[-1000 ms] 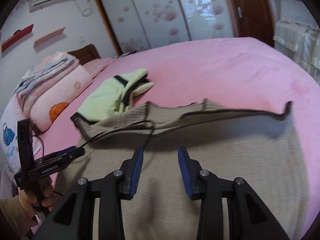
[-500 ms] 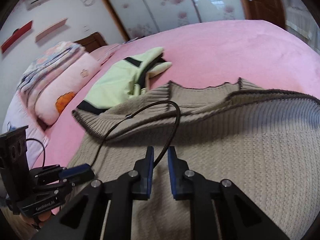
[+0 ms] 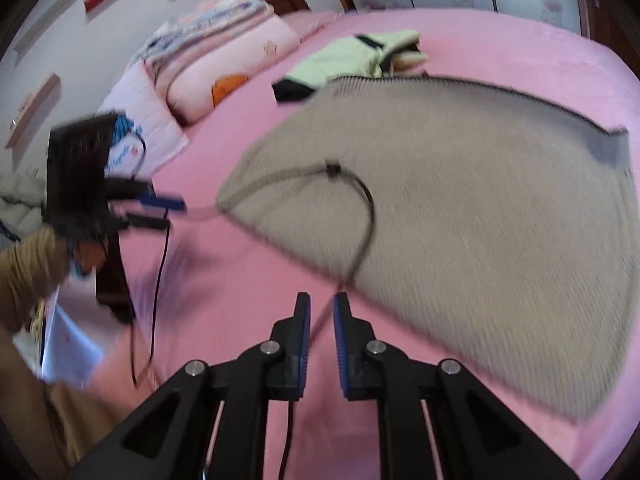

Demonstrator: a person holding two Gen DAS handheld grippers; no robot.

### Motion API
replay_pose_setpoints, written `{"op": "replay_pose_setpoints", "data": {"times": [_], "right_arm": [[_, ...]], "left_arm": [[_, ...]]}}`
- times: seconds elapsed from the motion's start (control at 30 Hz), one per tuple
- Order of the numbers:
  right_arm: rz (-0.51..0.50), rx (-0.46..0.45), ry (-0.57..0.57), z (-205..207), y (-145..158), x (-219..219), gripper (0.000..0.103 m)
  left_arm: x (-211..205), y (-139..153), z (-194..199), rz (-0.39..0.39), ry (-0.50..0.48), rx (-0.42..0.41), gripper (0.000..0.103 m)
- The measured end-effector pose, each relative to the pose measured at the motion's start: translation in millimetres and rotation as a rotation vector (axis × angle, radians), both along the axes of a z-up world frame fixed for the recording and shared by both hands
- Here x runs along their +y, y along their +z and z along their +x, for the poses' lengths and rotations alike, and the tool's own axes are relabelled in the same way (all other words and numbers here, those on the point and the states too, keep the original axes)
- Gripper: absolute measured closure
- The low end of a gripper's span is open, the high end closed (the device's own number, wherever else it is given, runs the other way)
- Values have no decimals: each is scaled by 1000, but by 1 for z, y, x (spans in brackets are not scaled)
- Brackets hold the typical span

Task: Fold large clothes
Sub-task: 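Lay the folded hem down on the collar and open both tools, then grasp the cardigan side edge with both tools and fold it over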

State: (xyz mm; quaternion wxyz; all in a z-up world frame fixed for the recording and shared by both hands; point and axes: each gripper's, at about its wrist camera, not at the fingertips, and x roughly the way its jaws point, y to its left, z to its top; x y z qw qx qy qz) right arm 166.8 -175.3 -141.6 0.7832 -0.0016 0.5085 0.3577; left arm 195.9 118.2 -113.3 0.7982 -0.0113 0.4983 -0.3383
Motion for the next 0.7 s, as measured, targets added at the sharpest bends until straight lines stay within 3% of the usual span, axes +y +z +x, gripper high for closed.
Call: {"op": "replay_pose_setpoints", "data": {"times": [0.07,0.13,0.37,0.7], "right_arm": [[-36,-18,-42,-4,1,-14,73],[-59,-46,-102,-3,3,-29,68],[-115,-121,-396,51,2,-79,67],[-214,-229,-703,171,-4,-145,67]], "left_arm": [[14,6,6,11,60,-19,57],[27,6,20,4,110,-10,57],[59,-12,98,47,335,-28,56],[50,-66,226,99,522,7,56]]}}
